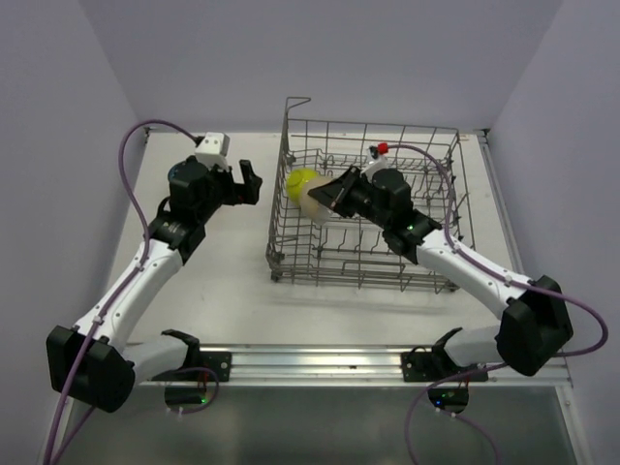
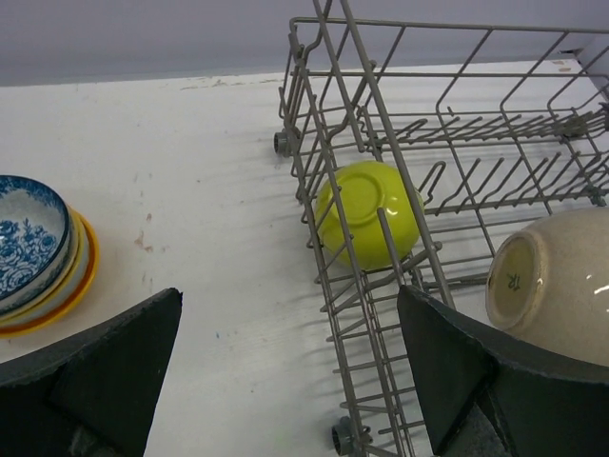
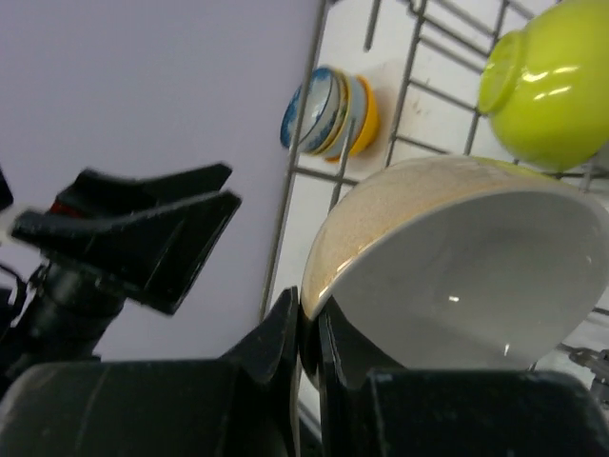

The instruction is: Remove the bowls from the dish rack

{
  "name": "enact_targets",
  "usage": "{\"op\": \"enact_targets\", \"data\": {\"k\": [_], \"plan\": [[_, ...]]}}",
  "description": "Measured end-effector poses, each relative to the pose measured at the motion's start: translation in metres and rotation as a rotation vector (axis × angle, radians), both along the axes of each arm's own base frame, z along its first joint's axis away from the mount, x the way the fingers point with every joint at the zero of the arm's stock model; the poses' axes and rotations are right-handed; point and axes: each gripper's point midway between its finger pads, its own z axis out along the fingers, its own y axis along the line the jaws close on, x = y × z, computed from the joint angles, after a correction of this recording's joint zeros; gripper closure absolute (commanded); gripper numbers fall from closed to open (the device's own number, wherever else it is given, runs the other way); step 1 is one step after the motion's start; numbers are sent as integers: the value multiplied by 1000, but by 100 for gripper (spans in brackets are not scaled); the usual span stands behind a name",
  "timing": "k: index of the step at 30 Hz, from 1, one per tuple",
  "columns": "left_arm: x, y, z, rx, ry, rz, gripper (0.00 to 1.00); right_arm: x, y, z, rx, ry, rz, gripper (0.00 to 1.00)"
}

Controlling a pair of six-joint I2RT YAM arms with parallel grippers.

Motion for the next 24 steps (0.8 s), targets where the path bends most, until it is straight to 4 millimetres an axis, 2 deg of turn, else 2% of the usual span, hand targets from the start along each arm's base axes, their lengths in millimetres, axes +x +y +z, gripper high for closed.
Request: {"op": "enact_targets", "data": {"k": [2, 7, 13, 16, 20, 24], "plan": [[-4, -3, 4, 4, -20, -31, 0, 2, -14, 0, 2, 2, -77, 100], [-22, -23, 35, 32, -133, -140, 0, 8, -49, 8, -33, 11, -265, 100], [-68, -95, 88, 25, -256, -409, 0, 7, -82, 27, -31, 13, -416, 100], [-85, -119, 101, 21, -288, -488, 0, 10, -88, 30, -19, 29, -458, 100], [-103, -159, 92, 44, -269, -568, 0, 9, -89, 28, -1, 62, -479, 100], [-116, -196, 54, 123, -193, -617, 0, 9, -89, 31, 29, 82, -487, 100]]}}
